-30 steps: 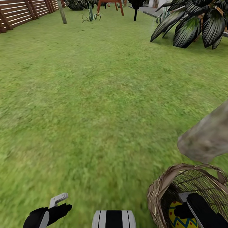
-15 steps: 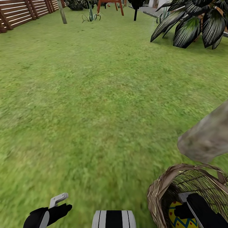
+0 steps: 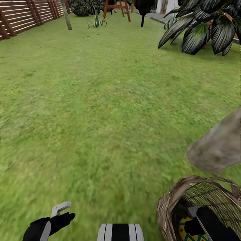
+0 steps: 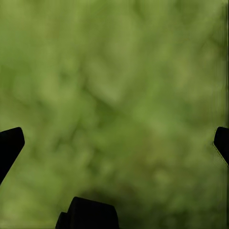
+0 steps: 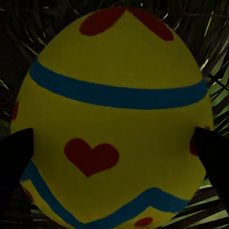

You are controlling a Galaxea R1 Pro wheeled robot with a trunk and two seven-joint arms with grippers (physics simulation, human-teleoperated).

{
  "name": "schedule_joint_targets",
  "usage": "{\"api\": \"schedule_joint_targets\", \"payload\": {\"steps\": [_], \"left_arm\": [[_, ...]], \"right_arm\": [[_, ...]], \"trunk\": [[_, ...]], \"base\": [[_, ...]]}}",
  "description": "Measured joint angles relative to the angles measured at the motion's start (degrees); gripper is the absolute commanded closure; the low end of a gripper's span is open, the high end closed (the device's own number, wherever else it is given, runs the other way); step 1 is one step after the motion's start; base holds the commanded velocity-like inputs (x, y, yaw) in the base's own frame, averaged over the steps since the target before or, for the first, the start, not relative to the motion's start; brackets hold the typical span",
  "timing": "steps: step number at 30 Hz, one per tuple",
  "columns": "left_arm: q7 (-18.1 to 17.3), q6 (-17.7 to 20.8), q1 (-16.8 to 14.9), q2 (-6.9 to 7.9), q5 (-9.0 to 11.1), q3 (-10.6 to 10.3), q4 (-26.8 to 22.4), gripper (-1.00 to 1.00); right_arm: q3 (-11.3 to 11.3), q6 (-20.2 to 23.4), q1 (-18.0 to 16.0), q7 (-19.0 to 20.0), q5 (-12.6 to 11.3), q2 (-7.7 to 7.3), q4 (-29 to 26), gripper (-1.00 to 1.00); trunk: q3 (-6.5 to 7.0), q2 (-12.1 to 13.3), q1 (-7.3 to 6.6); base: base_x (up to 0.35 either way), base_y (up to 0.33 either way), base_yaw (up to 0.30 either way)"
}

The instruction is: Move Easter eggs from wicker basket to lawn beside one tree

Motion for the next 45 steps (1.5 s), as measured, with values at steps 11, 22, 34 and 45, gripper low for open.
{"api": "schedule_joint_targets", "payload": {"steps": [11,22,34,45], "left_arm": [[0.0,0.0,0.0,-0.17,-0.1,-0.2,0.2,-1.0],[0.7,-1.0,-0.1,1.47,-0.2,0.5,-12.4,-1.0],[0.6,-2.2,-0.3,3.49,0.1,1.5,-16.8,-1.0],[0.5,-2.2,-0.3,3.1,0.1,1.5,-16.6,-1.0]], "right_arm": [[0.0,0.0,0.0,0.0,-1.8,0.17,0.0,1.0],[0.1,-0.1,0.0,0.0,-2.1,0.42,0.0,1.0],[0.0,-0.1,0.0,-0.1,-2.2,0.63,0.0,1.0],[0.0,-0.1,0.0,-0.2,-2.1,0.62,0.0,1.0]], "trunk": [[2.44,0.1,-0.28],[4.88,0.3,-0.57],[7.54,0.5,-0.88],[9.98,0.6,-1.16]], "base": [[0.0,0.0,0.0],[0.0,0.0,0.0],[0.0,0.0,0.0],[0.0,0.0,0.0]]}}
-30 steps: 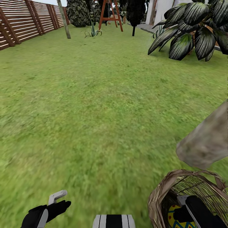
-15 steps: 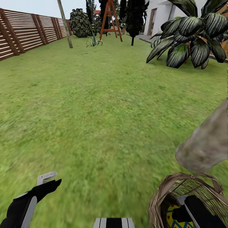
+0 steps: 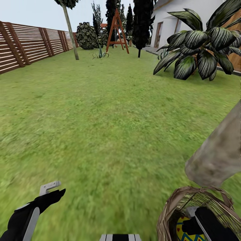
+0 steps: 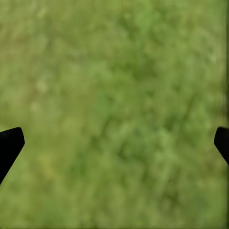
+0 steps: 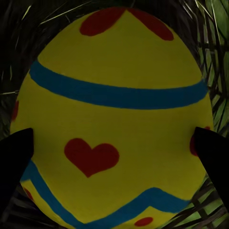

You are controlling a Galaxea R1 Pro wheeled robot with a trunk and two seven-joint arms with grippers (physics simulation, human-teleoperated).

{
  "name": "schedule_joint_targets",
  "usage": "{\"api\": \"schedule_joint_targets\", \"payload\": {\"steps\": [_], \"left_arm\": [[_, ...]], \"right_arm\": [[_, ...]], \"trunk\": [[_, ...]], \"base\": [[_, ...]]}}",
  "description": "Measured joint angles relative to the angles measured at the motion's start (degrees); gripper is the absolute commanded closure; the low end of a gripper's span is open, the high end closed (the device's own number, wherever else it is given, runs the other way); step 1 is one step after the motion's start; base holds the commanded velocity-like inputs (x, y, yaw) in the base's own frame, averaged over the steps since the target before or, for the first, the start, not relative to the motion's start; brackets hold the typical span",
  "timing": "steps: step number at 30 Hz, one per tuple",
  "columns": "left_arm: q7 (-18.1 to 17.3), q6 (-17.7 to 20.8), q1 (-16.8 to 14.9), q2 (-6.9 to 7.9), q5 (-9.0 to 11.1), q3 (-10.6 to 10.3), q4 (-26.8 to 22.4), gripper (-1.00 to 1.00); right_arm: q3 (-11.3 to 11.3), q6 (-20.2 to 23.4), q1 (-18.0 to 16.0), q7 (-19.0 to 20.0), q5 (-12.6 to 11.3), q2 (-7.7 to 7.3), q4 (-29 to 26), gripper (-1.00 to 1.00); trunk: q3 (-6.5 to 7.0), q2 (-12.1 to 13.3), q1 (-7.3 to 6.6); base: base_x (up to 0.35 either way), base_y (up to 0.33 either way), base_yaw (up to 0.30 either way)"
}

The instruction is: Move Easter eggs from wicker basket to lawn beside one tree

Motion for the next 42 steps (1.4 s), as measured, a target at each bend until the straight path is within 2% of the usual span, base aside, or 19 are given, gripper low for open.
{"api": "schedule_joint_targets", "payload": {"steps": [31,42], "left_arm": [[0.0,0.1,0.0,-0.25,0.1,-0.3,0.5,-1.0],[0.0,0.1,0.0,-0.27,0.2,-0.4,0.5,-1.0]], "right_arm": [[0.1,0.0,0.0,-0.1,0.0,0.09,0.1,1.0],[0.1,0.0,0.0,-0.1,0.0,0.09,0.2,1.0]], "trunk": [[6.87,0.4,-0.8],[9.31,0.6,-1.08]], "base": [[0.0,0.0,0.0],[-0.118,-0.011,0.0]]}}
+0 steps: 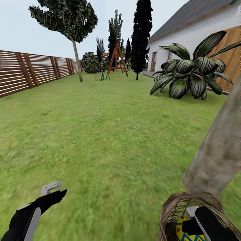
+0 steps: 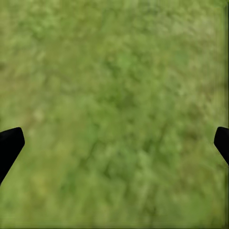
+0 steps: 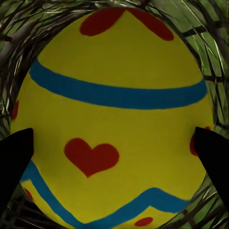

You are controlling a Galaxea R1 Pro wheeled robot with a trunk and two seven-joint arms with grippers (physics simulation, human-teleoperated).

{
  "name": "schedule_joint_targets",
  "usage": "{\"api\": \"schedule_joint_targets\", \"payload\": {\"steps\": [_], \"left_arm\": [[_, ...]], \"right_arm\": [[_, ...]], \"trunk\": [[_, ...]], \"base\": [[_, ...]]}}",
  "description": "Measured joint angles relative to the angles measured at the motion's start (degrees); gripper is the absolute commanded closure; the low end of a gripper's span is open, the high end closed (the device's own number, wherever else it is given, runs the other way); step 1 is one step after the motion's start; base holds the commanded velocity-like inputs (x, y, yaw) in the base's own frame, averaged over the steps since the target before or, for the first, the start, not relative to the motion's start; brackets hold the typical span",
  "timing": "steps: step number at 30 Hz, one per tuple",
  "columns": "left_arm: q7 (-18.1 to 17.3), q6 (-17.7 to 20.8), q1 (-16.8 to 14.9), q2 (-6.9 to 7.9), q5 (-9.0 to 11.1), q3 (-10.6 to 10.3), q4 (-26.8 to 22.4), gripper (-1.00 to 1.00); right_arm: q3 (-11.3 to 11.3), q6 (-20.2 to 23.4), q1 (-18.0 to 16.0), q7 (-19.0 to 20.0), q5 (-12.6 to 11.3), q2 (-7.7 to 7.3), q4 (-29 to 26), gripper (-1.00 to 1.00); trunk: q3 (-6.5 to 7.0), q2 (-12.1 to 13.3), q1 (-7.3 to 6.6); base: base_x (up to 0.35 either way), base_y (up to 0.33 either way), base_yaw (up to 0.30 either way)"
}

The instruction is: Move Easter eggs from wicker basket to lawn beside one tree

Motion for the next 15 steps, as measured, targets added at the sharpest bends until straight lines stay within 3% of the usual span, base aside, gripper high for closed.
{"api": "schedule_joint_targets", "payload": {"steps": [15], "left_arm": [[-0.1,0.0,0.0,-0.29,0.0,-0.1,0.0,-1.0]], "right_arm": [[0.0,0.0,0.0,0.0,-0.1,0.0,0.0,1.0]], "trunk": [[3.33,0.2,-0.39]], "base": [[0.0,0.0,0.0]]}}
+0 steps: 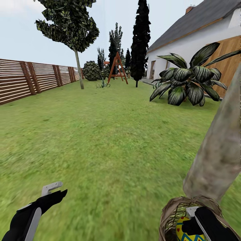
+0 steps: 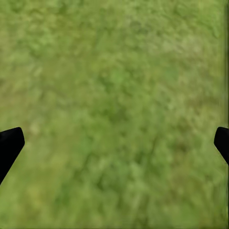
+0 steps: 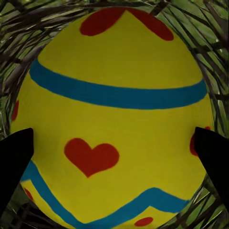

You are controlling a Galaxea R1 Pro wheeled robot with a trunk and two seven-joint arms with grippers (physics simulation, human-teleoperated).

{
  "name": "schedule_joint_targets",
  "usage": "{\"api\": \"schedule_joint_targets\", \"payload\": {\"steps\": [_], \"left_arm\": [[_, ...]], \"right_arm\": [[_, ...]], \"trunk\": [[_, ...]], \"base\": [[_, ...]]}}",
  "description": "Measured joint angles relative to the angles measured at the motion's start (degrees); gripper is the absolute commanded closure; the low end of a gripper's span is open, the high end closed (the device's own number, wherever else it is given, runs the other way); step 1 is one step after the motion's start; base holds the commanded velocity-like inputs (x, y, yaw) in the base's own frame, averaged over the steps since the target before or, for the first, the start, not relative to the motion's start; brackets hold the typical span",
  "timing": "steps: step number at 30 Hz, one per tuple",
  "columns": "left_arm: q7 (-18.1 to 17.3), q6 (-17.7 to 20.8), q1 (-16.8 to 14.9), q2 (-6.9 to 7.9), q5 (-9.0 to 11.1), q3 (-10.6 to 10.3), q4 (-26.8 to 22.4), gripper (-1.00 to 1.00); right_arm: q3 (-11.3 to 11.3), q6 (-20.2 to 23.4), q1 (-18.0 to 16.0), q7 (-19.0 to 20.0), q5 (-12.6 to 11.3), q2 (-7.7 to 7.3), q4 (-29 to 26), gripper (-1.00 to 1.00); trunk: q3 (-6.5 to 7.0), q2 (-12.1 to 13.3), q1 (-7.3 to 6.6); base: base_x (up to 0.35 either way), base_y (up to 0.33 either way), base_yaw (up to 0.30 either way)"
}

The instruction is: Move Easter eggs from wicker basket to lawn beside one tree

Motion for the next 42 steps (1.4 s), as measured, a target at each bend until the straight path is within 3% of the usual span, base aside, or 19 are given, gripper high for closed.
{"api": "schedule_joint_targets", "payload": {"steps": [4,9,42], "left_arm": [[0.1,0.0,0.0,-1.11,-0.1,0.0,0.5,-1.0],[0.1,0.0,0.0,-1.15,-0.1,0.0,0.8,-1.0],[-0.1,0.0,0.0,-1.21,-0.2,-0.1,0.8,-1.0]], "right_arm": [[0.0,0.0,0.0,0.0,0.0,0.0,0.0,1.0],[0.0,0.0,0.0,0.0,0.1,0.0,0.0,1.0],[0.1,0.0,0.0,0.0,0.2,0.09,0.0,1.0]], "trunk": [[0.88,0.1,-0.07],[1.98,0.3,-0.3],[7.91,13.5,-7.55]], "base": [[-0.192,0.0,0.0],[-0.193,0.0,0.0],[-0.001,0.0,0.0]]}}
